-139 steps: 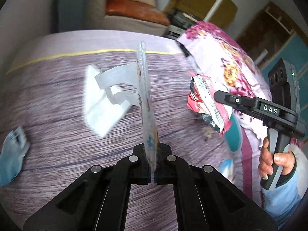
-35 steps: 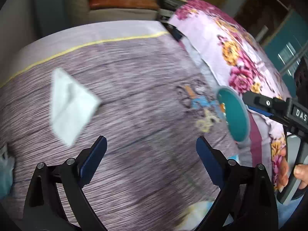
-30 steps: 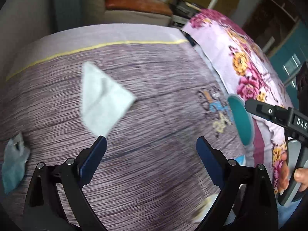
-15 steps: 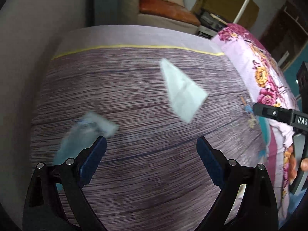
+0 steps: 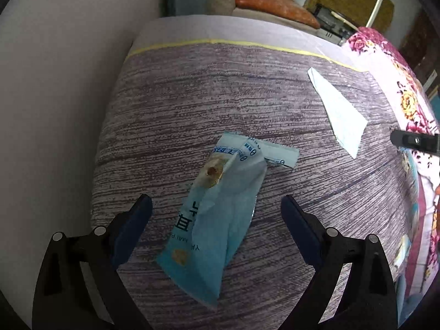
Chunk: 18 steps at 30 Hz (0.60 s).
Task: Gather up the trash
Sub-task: 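Return to the bed and grasp the light blue wrapper with the left tool, then grasp the white tissue with the right tool while the left tool holds the wrapper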
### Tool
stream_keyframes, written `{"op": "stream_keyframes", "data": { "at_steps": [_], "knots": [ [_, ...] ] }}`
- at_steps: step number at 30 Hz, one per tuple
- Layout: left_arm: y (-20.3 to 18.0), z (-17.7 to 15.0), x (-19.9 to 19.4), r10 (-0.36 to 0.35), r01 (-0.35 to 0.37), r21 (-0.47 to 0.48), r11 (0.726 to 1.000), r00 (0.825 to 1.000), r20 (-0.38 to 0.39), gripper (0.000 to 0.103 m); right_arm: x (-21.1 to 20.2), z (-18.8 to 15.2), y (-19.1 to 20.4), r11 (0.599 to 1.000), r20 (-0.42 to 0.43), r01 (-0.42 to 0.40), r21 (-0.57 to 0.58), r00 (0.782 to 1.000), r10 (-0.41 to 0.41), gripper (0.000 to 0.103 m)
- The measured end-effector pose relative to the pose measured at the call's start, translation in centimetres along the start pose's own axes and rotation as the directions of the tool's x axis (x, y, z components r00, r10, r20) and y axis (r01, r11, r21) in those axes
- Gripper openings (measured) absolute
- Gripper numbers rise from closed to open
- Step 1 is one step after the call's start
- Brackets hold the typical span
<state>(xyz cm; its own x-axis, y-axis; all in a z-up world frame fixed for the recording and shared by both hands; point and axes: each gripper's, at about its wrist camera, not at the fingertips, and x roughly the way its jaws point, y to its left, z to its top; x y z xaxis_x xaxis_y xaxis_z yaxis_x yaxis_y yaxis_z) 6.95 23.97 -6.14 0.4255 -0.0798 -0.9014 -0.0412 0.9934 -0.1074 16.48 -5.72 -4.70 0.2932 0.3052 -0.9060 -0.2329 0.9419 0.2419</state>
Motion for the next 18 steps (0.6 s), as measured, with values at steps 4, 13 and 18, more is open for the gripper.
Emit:
{"op": "stream_keyframes", "data": {
  "at_steps": [4, 13, 18],
  "knots": [
    [-0.2, -0.4, 0.6, -0.009, 0.008, 0.031, 0.999, 1.0, 0.007, 0.073, 1.5, 1.0, 0.7, 1.0, -0.002, -0.002, -0.004, 1.0, 0.002, 0.078],
    [-1.3, 0.2, 0.3, -0.063, 0.064, -0.012, 0.998, 0.997, 0.052, 0.035, 5.4, 3.5, 2.7, 0.997, 0.019, 0.046, -0.062, 0.999, -0.044, 0.078],
    [-1.0, 1.4, 1.0, -0.084, 0.087, -0.055, 0.995, 0.995, 0.049, 0.035, 7.0, 3.6, 4.2, 0.985, 0.058, 0.108, -0.131, 0.993, -0.102, 0.078]
  ]
}}
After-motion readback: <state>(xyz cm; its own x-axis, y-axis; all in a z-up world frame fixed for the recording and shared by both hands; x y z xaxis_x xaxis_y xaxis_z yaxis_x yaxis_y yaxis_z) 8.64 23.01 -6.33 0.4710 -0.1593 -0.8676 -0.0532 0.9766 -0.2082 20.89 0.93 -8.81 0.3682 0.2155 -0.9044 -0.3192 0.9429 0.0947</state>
